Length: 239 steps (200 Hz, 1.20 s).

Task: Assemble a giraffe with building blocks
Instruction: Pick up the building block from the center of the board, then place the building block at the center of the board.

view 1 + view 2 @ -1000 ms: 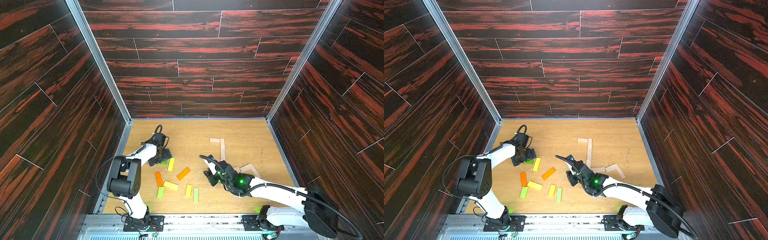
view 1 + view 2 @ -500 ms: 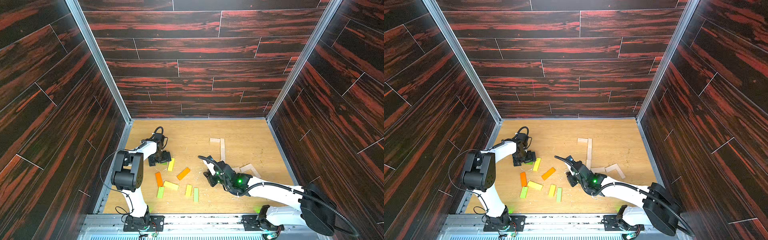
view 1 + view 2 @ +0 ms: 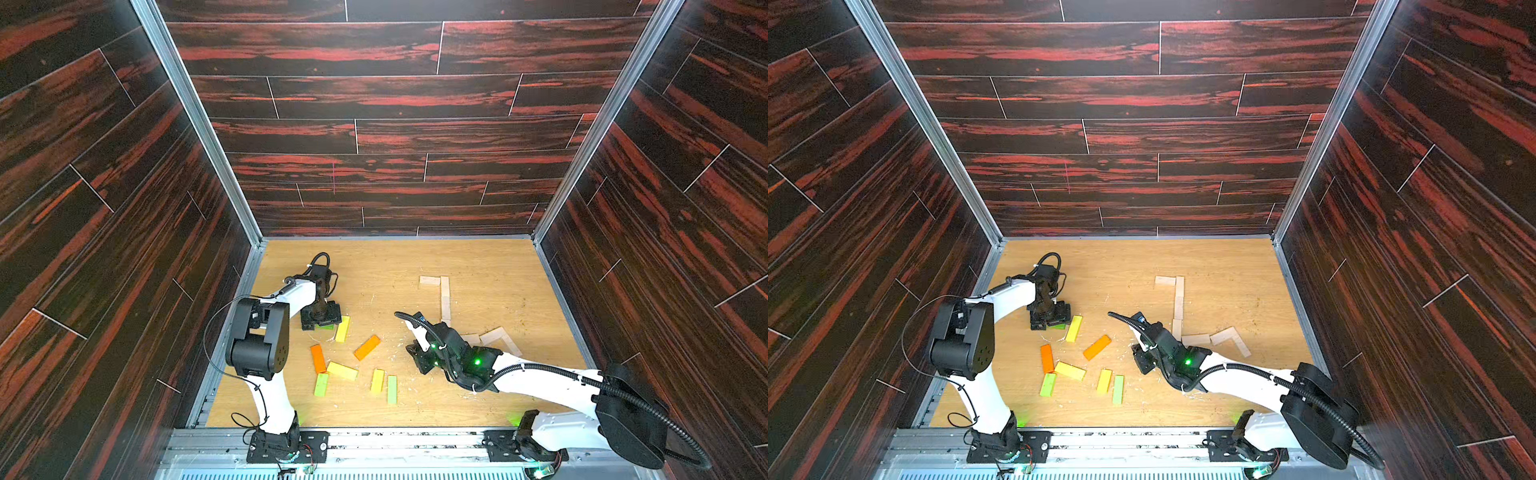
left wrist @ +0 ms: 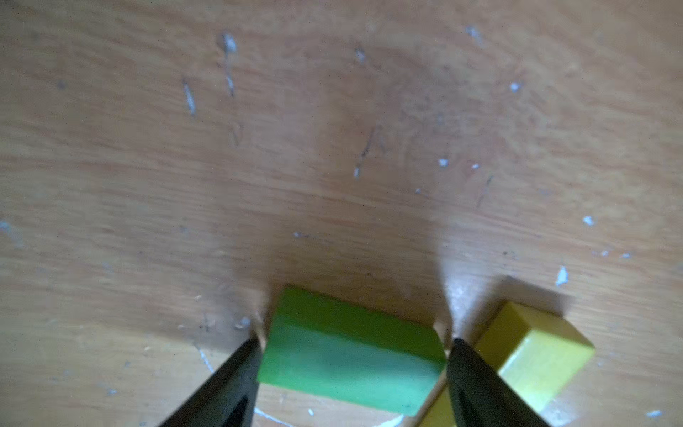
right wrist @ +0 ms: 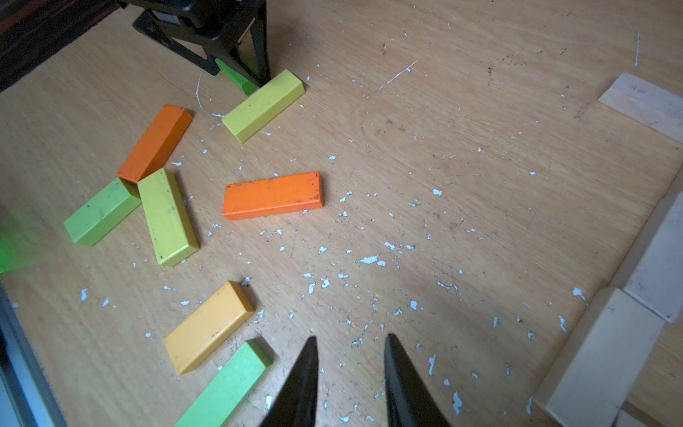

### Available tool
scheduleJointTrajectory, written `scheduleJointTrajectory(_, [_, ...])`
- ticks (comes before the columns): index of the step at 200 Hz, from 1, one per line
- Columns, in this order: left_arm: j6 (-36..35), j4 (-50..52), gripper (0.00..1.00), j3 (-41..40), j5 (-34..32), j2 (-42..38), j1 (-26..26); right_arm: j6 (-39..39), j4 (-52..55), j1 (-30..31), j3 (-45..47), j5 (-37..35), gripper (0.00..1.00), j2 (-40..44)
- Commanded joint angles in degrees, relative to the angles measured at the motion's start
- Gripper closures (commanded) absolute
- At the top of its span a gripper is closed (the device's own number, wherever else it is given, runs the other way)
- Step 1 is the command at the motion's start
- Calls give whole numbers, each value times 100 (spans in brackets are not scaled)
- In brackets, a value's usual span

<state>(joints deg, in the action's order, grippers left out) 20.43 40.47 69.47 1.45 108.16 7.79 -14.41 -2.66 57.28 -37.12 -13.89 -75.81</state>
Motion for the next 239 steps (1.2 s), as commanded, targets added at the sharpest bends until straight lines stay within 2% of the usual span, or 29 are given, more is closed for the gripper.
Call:
scheduleJointTrajectory(1, [-120,125,28,-30,104,230,56,-86,-77,47,-84,49,68,-136])
scheduleJointTrajectory(67, [-83,411,44,225,-209,-126,142,-131,-94,45,-63,-104,68,-20])
scheduleJointTrajectory(89, [-80,641,44,733,-223,-282,170,-130,-45,38,-49,-356,68,234])
scheduleJointTrajectory(107, [-69,763,44,1452,-274,-151,251,-64,36,29,-54,-670,68,526])
scheduleJointTrajectory(120, [-24,830,44,2084,-340,143,361,-86,117,3,-49,-978,69,754])
scheduleJointTrajectory(139, [65,1001,44,3034,-284,746,514,-162,435,-72,-161,-1295,75,1046])
scheduleJointTrajectory(163, [294,1088,44,4034,-290,1515,707,-897,1488,-372,-682,-1648,79,1165])
scheduleJointTrajectory(184, [471,1296,44,4881,-346,2208,856,-1651,2669,-588,-1269,-2087,83,935])
scheduleJointTrajectory(206, [615,1612,44,5749,-511,2886,963,-1991,3594,-621,-1782,-2660,95,491])
scheduleJointTrajectory(223, [697,1912,44,6463,-556,3408,992,-1860,3625,-621,-1839,-2694,99,429])
scheduleJointTrajectory(239, [765,2176,44,7024,-600,3875,1020,-1724,3246,-628,-1644,-2351,99,610])
